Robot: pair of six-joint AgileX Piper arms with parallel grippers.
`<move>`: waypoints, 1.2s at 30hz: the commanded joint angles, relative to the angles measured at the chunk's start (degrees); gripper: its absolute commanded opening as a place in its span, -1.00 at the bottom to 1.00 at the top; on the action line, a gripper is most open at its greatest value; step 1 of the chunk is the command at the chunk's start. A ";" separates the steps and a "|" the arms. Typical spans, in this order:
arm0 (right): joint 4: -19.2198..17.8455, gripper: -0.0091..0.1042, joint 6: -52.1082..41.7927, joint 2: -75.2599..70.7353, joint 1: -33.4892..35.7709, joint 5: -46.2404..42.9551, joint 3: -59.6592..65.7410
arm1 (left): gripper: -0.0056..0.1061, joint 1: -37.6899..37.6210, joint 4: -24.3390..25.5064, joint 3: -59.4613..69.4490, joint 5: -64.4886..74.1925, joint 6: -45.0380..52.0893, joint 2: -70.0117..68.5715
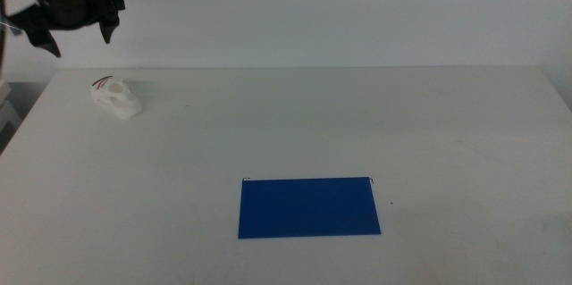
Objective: Use one arm to grab the shoe from the table and place it on the mat.
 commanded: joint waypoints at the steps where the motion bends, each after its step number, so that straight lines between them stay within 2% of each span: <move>1: -0.46 0.53 -0.60 0.15 -0.10 -4.18 0.29 | 0.59 0.78 -0.19 -3.91 -3.02 -2.23 -0.72; 12: -0.46 0.53 -0.60 0.15 -0.10 -4.18 0.29 | 0.59 1.38 -0.44 -4.47 -9.49 -3.11 8.91; 26: -0.46 0.53 -0.60 0.15 -0.10 -4.18 0.29 | 0.57 1.44 -1.33 -4.47 -15.88 -8.10 12.21; 28: -0.46 0.53 -0.60 0.15 -0.10 -4.18 0.29 | 0.51 1.44 -1.22 -4.47 -15.82 -8.98 12.42; 31: -0.46 0.53 -0.60 0.15 -0.10 -4.18 0.29 | 0.29 1.44 -1.45 -4.47 -15.09 -9.08 13.03; 36: -0.46 0.53 -0.60 0.15 -0.10 -4.18 0.29 | -0.32 1.44 -1.63 -4.47 -14.04 -9.03 13.02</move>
